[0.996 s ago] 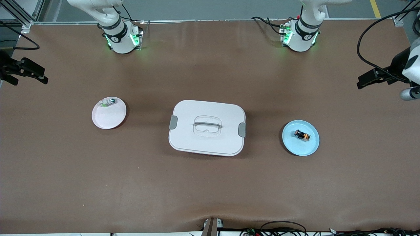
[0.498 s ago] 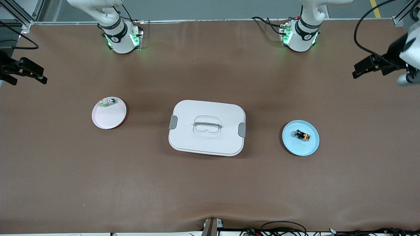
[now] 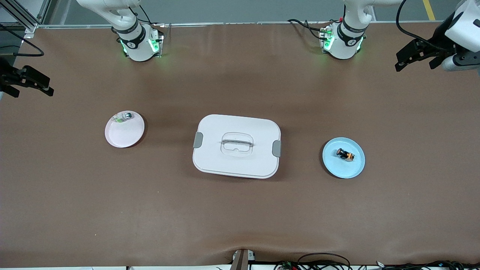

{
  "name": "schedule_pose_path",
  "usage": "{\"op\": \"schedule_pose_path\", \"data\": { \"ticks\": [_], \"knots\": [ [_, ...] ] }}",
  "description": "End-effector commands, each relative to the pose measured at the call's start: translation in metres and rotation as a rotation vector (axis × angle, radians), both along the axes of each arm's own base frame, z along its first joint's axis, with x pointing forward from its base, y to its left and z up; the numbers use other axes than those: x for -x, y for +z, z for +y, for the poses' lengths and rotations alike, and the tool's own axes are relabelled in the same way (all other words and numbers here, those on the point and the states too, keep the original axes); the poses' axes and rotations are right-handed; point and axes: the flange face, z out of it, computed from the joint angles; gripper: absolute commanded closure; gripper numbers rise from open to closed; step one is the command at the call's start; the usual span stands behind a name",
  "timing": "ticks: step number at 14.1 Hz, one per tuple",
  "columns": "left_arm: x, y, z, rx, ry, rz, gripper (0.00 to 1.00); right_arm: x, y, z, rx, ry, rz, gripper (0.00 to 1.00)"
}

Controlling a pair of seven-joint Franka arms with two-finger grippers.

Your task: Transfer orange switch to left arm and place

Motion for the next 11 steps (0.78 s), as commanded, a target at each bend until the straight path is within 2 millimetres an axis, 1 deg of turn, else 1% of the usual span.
{"op": "schedule_pose_path", "data": {
  "ticks": [1,3,6,7,9,11],
  "knots": [
    [0.003,0.0,-0.002,-0.003,-0.001,-0.019,0.0,-0.002,0.005,-0.004,0.017,-0.018,-0.002,0.0],
    [0.0,-0.001,0.001,-0.002,0.003,-0.014,0.0,-0.002,0.005,-0.004,0.017,-0.018,-0.003,0.0],
    [-0.002,0.002,0.002,-0.002,0.003,-0.022,0.0,-0.002,0.005,-0.004,0.017,-0.018,-0.004,0.0],
    [-0.005,0.004,0.005,-0.024,0.005,-0.029,0.0,-0.002,0.005,-0.004,0.017,-0.018,-0.004,0.0],
    [-0.023,0.009,0.007,-0.059,0.006,-0.046,0.0,-0.002,0.006,-0.004,0.017,-0.018,-0.005,0.0],
    [-0.026,0.006,0.007,-0.057,0.004,-0.04,0.0,-0.002,0.008,-0.004,0.018,-0.017,-0.008,0.0]
  ]
}}
